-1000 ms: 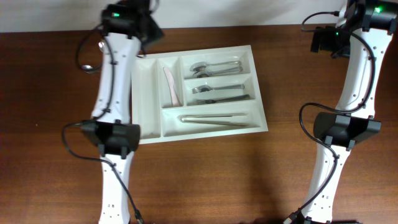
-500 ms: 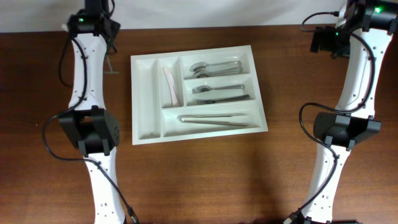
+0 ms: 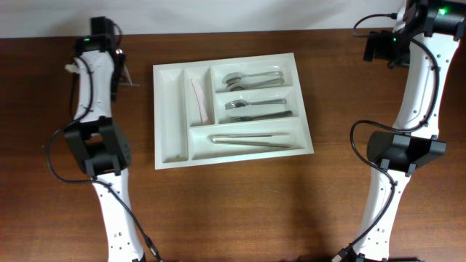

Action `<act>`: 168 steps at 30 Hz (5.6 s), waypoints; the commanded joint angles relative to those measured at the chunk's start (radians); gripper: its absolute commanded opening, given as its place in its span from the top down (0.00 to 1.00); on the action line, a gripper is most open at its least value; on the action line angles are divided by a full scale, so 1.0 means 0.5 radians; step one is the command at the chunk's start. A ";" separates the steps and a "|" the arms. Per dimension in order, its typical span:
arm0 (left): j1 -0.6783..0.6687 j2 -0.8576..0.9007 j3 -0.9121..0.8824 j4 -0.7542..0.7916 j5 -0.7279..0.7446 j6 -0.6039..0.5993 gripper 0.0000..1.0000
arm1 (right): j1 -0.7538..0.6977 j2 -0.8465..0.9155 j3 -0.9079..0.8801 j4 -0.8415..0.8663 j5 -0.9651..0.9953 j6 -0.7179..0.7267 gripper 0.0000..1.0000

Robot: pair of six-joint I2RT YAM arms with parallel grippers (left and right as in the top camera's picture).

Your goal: Pack container

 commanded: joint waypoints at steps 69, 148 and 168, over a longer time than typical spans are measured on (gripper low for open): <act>0.070 0.377 0.026 0.249 0.868 0.451 0.21 | -0.002 -0.021 -0.008 -0.012 0.016 -0.021 0.01; 0.009 0.455 1.048 -0.569 0.433 1.139 0.13 | -0.002 -0.021 -0.008 -0.012 0.016 -0.021 0.01; 0.014 0.298 1.033 -0.944 -0.162 1.225 0.17 | -0.002 -0.021 -0.008 -0.012 0.016 -0.021 0.01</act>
